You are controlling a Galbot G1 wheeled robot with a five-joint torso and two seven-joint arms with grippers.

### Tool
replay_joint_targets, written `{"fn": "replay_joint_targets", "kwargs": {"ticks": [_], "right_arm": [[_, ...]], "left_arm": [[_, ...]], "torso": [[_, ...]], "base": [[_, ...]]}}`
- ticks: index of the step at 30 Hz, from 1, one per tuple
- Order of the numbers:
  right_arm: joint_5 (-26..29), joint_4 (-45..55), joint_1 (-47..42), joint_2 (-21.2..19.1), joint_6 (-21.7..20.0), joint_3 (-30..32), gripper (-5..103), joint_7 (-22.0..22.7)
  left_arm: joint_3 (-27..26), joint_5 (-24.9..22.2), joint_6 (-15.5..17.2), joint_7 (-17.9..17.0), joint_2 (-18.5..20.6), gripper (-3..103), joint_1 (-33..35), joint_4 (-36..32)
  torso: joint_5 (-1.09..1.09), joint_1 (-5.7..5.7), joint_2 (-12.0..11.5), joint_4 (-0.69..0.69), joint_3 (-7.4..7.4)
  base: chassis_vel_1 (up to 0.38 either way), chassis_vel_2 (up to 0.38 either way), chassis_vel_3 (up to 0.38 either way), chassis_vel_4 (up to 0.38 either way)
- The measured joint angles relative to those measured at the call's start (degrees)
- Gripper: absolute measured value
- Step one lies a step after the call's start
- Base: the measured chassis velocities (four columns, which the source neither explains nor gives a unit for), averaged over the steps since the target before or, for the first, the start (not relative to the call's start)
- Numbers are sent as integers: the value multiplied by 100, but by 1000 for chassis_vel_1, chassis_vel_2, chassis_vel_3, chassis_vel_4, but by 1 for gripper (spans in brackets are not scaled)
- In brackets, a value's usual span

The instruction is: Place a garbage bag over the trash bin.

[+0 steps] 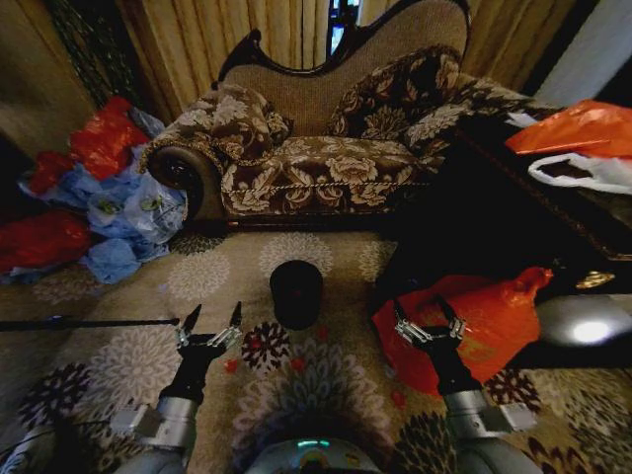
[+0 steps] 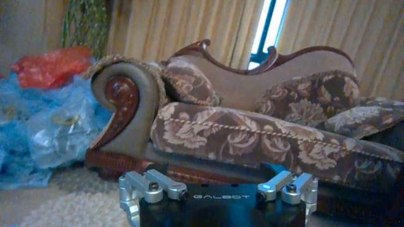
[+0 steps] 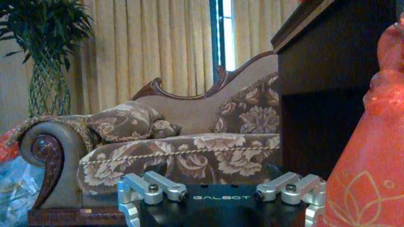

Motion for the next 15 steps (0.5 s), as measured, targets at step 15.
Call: {"fn": "replay_joint_targets", "kwargs": {"ticks": [15], "right_arm": [[-23,-36,-323,91,66,-14,100,-359]], "left_arm": [[7,-999,77,402,1360,100,-404,0]], "torso": [[-1,0,0,0,0]], "base": [[0,0,0,0]]}}
